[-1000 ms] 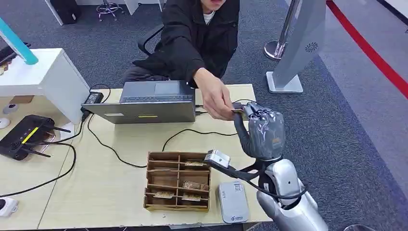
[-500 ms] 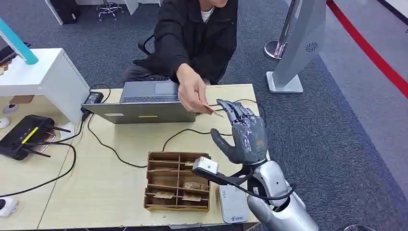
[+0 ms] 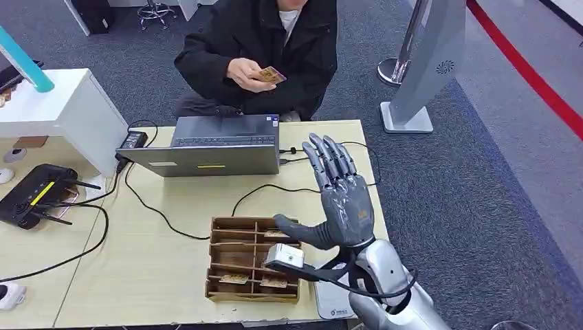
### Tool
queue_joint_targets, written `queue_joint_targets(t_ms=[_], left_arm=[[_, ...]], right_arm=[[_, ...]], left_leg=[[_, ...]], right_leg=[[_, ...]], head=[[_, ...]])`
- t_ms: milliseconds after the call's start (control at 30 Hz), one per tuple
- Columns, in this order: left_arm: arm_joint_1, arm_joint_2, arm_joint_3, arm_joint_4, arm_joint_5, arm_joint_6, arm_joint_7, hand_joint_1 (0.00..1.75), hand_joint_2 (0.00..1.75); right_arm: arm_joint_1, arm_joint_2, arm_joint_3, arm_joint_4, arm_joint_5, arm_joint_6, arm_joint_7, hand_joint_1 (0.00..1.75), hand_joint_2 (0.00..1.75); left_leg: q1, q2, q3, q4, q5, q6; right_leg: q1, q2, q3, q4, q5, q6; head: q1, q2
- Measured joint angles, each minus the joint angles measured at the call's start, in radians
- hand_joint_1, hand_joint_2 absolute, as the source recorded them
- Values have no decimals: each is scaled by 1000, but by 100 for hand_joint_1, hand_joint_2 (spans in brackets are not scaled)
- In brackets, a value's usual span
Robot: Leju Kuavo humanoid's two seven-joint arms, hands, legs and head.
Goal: Pass the card to the sensor for recognition and then transmit it.
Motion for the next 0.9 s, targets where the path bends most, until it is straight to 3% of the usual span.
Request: queue_joint_targets(t_ms=[400,433,900], left_arm=[[1,2,0,0,7,1,-6,0,0],[1,2,0,0,7,1,-6,0,0],[1,3,0,0,8,2,-7,0,0]], right_arm=[[44,-14,54,-73,-28,-8,-30,0,0],[47,-15,56,-77,-30,-8,-33,0,175],[75,-33,106,-84,-55,19,-39,0,175]], left_leg=[[0,0,0,0,0,0],[0,0,0,0,0,0],[0,0,0,0,0,0]], right_leg=[[0,0,0,0,0,0],[0,0,0,0,0,0],[0,0,0,0,0,0]], head=[[0,0],[0,0],[0,0]])
